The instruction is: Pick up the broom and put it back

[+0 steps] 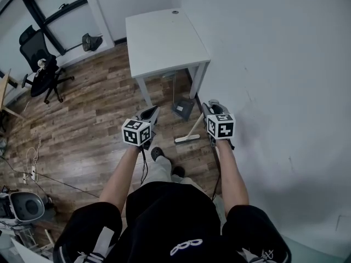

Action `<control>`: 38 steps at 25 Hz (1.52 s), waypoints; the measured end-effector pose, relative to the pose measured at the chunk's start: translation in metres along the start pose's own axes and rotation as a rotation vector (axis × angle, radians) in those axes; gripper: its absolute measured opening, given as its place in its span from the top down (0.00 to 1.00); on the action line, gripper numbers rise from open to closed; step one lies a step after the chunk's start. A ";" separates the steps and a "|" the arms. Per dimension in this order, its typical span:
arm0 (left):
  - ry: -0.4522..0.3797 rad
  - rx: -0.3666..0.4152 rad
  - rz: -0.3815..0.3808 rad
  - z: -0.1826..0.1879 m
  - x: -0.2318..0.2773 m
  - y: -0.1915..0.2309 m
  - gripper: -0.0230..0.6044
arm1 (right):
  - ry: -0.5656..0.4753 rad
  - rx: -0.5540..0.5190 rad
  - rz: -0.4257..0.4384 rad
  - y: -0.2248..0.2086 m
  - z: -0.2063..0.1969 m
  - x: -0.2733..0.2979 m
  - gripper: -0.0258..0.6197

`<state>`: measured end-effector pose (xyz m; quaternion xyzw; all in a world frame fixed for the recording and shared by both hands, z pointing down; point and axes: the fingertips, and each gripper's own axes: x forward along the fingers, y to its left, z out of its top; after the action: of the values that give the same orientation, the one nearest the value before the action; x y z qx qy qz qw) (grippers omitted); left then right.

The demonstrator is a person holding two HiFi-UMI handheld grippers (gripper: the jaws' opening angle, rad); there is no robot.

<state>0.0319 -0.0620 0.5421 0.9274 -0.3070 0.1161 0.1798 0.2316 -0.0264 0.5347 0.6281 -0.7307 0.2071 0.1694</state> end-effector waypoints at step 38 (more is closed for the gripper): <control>0.104 0.030 -0.232 0.034 0.143 0.110 0.95 | 0.074 0.143 -0.265 -0.084 0.026 0.137 0.78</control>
<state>0.0805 -0.2330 0.5868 0.9519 -0.1863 0.1472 0.1936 0.2938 -0.1666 0.5891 0.7213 -0.6182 0.2574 0.1767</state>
